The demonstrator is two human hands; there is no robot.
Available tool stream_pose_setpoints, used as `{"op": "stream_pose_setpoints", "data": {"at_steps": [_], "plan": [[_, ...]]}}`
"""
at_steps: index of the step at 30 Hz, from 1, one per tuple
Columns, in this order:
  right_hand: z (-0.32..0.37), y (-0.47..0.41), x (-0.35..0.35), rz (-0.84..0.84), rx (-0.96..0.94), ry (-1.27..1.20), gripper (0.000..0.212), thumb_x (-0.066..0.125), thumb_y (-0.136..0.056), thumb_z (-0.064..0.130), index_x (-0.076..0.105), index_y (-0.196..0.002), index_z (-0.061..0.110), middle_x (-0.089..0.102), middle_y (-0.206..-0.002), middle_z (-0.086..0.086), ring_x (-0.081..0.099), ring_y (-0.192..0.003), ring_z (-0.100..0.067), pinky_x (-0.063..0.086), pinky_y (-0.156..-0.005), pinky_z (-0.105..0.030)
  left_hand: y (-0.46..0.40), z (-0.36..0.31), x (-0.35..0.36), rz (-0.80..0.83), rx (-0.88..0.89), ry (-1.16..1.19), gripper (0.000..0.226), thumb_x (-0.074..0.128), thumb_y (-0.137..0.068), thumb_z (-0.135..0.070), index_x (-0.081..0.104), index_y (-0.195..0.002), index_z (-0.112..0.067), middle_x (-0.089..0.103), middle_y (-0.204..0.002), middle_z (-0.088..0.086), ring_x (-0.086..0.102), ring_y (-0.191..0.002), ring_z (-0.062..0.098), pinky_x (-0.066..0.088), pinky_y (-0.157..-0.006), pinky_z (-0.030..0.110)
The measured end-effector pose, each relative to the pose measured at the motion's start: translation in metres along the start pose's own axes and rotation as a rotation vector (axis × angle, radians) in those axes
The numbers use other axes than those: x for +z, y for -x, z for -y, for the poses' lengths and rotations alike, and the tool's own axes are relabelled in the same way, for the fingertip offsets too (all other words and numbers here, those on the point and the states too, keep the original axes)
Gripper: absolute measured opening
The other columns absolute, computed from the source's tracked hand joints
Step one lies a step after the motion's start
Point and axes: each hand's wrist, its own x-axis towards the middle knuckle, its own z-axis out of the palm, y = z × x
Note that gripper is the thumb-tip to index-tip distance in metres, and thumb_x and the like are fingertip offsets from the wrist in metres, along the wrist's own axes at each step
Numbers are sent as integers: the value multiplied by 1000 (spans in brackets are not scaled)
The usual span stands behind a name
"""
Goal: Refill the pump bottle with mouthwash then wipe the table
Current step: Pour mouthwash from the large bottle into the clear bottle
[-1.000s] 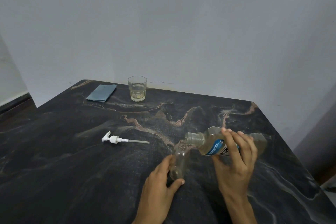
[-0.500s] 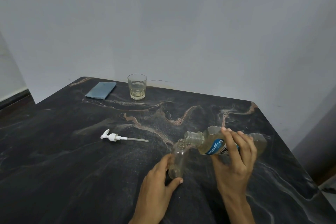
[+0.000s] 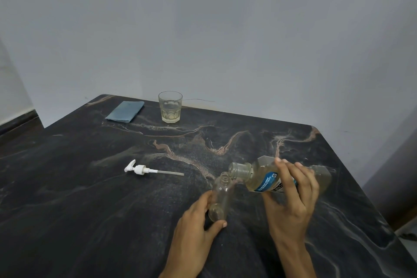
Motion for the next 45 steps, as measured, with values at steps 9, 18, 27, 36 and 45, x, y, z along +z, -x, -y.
{"op": "stream_pose_setpoints", "data": {"at_steps": [9,18,27,36,45], "plan": [[-1,0,-1,11,12,14,89,89,-47,-6,48,-124,15,49,-118,0,44,-114,-27,33,-104,-43,0,0,0,-4,1,16,62,77,-75,-26,46,-128,-38,60,-118,-24,54,-113,-7,46,-100,28],[-1,-1,-2,7,14,5,87,88,-48,-7,49,-123,15,49,-118,-1,43,-114,-26,32,-105,-43,0,1,0,-1,9,18,63,78,-74,-25,46,-127,-39,51,-105,-39,53,-111,-12,43,-98,17],[0,0,-2,21,11,0,88,88,-49,-7,48,-123,15,49,-118,0,43,-114,-26,37,-100,-49,-1,3,1,-4,5,23,63,77,-75,-27,46,-128,-39,52,-108,-36,53,-113,-9,44,-100,23],[1,0,-1,24,17,9,88,88,-48,-6,48,-124,16,49,-118,0,43,-115,-25,40,-99,-53,-1,2,0,-4,12,21,61,78,-74,-27,47,-125,-40,51,-106,-38,54,-113,-9,46,-100,26],[0,0,-1,-1,4,-1,86,88,-49,-8,49,-123,15,50,-117,-1,44,-114,-26,26,-111,-35,-1,1,0,-7,9,16,62,77,-75,-28,46,-128,-39,53,-111,-32,53,-114,-7,44,-101,24]]}}
